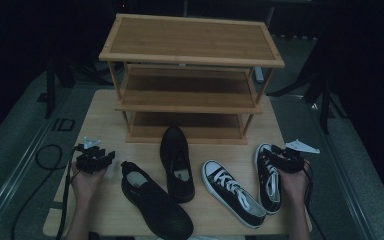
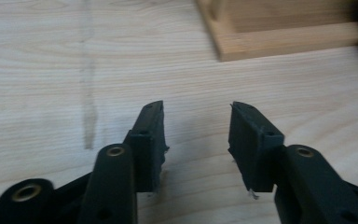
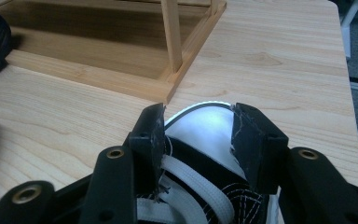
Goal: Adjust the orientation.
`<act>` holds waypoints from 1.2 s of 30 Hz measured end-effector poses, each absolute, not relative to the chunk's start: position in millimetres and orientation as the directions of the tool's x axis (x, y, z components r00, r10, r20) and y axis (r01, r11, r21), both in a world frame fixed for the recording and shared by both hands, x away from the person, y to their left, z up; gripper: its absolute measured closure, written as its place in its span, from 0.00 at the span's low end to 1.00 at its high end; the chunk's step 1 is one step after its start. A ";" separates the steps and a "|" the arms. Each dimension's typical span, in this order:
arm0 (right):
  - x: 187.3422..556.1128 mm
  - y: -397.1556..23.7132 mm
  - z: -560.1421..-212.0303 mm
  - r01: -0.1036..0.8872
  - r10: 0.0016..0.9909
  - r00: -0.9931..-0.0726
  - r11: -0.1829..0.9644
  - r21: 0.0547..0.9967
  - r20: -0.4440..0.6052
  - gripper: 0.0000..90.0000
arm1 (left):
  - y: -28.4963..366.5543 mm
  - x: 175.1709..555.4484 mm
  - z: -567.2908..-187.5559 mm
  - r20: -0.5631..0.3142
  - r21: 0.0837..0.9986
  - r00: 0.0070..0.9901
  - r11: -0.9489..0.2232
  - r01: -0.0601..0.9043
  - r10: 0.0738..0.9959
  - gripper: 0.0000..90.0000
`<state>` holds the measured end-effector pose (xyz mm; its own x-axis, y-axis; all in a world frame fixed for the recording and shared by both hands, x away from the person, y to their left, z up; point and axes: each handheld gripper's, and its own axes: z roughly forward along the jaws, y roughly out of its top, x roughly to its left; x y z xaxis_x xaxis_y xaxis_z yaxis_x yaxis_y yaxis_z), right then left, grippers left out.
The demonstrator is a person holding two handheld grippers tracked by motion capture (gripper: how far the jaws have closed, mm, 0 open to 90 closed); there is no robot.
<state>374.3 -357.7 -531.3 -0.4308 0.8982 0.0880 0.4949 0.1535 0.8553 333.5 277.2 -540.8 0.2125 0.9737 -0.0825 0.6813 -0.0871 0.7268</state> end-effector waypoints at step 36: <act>374.0 -358.5 -532.6 0.490 0.896 -0.433 0.143 0.860 0.097 0.59 | 237.9 329.9 -458.2 -0.027 0.749 0.464 -0.290 0.596 0.885 0.74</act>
